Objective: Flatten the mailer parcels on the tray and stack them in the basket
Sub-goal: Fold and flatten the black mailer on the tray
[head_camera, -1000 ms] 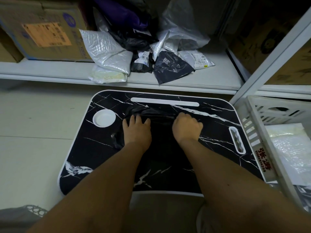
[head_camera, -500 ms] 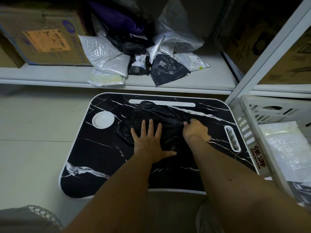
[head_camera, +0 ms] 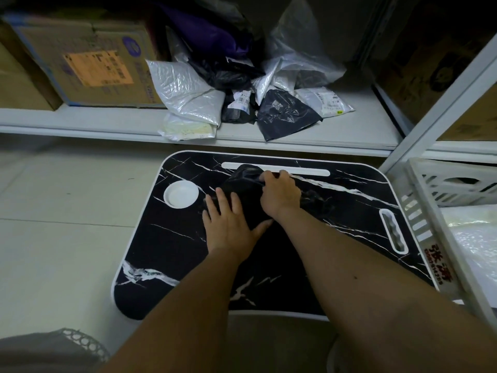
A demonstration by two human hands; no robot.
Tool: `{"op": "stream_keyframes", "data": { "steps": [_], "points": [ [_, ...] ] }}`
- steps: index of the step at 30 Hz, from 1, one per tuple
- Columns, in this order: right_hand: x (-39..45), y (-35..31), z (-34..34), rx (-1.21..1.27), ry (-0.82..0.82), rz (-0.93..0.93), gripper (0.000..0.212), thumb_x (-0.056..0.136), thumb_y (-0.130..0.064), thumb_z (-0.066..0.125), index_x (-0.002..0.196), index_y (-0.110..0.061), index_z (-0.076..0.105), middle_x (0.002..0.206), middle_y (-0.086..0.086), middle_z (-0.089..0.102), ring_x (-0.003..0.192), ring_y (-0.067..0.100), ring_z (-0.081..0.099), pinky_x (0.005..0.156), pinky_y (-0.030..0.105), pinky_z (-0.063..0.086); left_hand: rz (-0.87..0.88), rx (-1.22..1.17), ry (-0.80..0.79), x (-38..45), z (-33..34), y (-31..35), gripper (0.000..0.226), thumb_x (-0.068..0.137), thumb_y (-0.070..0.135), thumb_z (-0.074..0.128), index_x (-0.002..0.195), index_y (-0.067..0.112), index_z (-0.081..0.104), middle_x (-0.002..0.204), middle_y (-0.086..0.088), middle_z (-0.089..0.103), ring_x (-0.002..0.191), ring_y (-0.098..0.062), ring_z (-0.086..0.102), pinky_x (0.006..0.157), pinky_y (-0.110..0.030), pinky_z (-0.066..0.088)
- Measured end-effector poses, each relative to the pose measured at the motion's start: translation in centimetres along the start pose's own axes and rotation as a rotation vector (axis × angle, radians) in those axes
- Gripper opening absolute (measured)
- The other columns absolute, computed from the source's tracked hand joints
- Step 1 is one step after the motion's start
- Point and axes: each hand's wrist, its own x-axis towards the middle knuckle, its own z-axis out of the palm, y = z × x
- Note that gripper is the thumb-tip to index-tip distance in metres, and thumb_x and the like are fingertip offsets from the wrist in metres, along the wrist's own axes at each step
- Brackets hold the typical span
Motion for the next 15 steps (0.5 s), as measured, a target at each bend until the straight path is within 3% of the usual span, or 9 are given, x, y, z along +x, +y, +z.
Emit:
{"op": "stream_keyframes", "data": {
  "steps": [2,4,7,11,13,15],
  "points": [
    [1.1,-0.1,-0.5,0.051,-0.033,0.063,0.024,0.096,-0.03,0.049,0.12,-0.027,0.048,0.123,0.007,0.052,0.118,0.031,0.047,0.095,0.048,0.036,-0.12,-0.322,0.19,0.8,-0.5,-0.6,0.069,0.092,0.058,0.038,0.136,0.005,0.036,0.154,-0.02,0.017,0.141,-0.037,0.02,0.112,-0.044,0.028],
    [1.9,-0.3,-0.9,0.077,-0.037,0.144,0.038,0.093,-0.047,0.052,0.12,-0.021,0.045,0.119,0.006,0.059,0.115,0.031,0.052,0.092,0.046,0.034,-0.384,-0.577,0.368,2.0,-1.4,-1.2,0.037,0.098,0.027,0.044,0.123,-0.001,0.044,0.141,-0.02,0.034,0.125,-0.036,0.041,0.102,-0.042,0.04],
    [2.1,-0.3,-0.9,0.027,-0.127,0.2,0.07,0.083,-0.078,0.038,0.121,-0.022,0.053,0.117,0.003,0.06,0.115,0.03,0.053,0.091,0.047,0.032,-0.627,-0.703,0.287,3.7,-2.6,-2.6,0.032,0.089,-0.003,0.044,0.121,-0.004,0.045,0.128,-0.021,0.045,0.114,-0.037,0.049,0.094,-0.04,0.042],
    [2.3,-0.2,-0.8,0.106,-0.161,0.199,0.069,0.086,-0.078,0.027,0.123,-0.03,0.06,0.124,0.002,0.057,0.124,0.03,0.044,0.095,0.048,0.033,-0.592,-0.705,0.192,4.1,-2.9,-3.7,0.032,0.089,-0.002,0.045,0.119,0.002,0.055,0.119,-0.016,0.059,0.114,-0.032,0.052,0.088,-0.03,0.041],
    [2.5,-0.5,-0.7,0.282,-0.128,0.171,0.048,0.092,-0.064,0.037,0.106,-0.029,0.066,0.115,0.001,0.061,0.12,0.031,0.048,0.093,0.042,0.039,-0.577,-0.729,0.18,4.3,-2.7,-4.1,0.028,0.091,0.003,0.047,0.117,0.005,0.058,0.115,-0.014,0.062,0.111,-0.029,0.053,0.082,-0.025,0.038],
    [2.6,-0.7,-0.7,0.446,-0.065,0.164,0.025,0.096,-0.042,0.049,0.086,-0.025,0.064,0.097,0.0,0.064,0.105,0.026,0.058,0.08,0.03,0.042,-0.557,-0.715,0.125,4.3,-2.4,-4.4,0.021,0.094,0.014,0.051,0.112,0.008,0.061,0.11,-0.011,0.064,0.107,-0.027,0.056,0.082,-0.025,0.04]
  ]
}}
